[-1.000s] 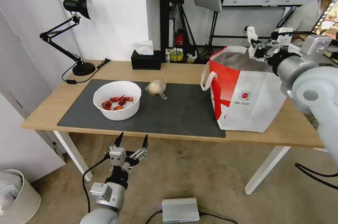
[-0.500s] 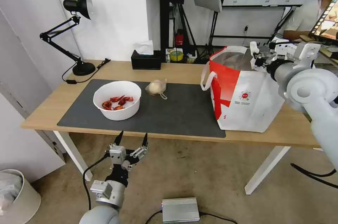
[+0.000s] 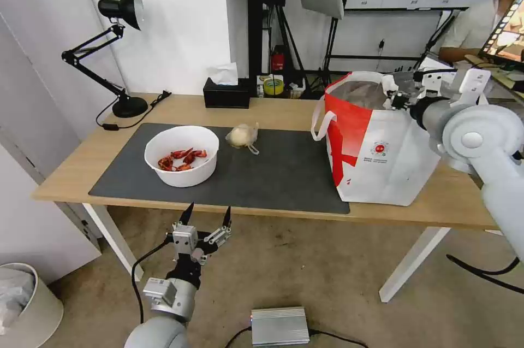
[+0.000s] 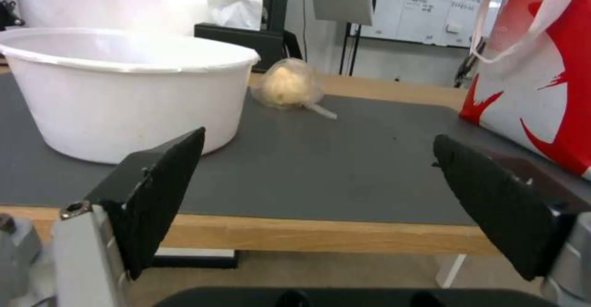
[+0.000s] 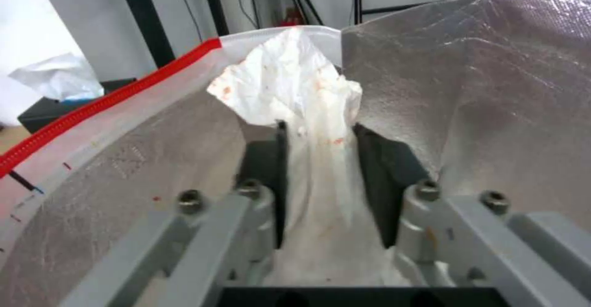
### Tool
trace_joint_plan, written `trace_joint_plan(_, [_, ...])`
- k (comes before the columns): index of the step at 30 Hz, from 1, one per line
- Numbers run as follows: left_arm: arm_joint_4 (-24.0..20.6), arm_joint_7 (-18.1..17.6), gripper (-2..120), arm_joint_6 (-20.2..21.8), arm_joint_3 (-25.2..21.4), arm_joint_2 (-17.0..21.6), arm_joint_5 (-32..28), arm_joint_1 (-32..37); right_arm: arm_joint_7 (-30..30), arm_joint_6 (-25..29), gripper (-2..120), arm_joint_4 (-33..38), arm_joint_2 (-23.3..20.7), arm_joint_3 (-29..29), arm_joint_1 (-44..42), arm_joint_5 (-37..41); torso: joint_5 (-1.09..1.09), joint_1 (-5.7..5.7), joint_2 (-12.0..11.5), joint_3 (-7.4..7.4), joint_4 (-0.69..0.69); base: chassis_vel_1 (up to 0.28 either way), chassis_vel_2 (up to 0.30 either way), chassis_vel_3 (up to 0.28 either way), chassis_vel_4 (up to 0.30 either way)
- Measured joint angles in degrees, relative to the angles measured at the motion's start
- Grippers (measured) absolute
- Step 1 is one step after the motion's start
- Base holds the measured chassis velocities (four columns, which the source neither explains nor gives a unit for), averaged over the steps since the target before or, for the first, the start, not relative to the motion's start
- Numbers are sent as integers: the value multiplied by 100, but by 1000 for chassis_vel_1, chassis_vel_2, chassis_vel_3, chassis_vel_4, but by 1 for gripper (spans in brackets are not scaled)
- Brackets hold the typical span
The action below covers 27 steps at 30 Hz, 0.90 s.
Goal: Pick up the trash from the table and place it into the takeout bag.
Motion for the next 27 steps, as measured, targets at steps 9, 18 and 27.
trace_joint_plan(9, [-5, 3, 100, 4, 16, 0, 0, 4, -4, 2, 60, 36, -50, 19, -50, 12, 0, 0, 0, 0, 0, 0, 0, 0, 0])
trace_joint_plan(18, [-20, 5, 100, 7, 47, -16, 32, 26, -31, 4, 93, 92, -100, 28, -70, -1, 0, 0, 0, 0, 0, 0, 0, 0, 0])
trace_joint_plan(27, [-42, 7, 100, 8, 50, -36, 68, 61, -183, 14, 100, 189, -111, 48, -89, -192, 0, 0, 0, 0, 0, 0, 0, 0, 0])
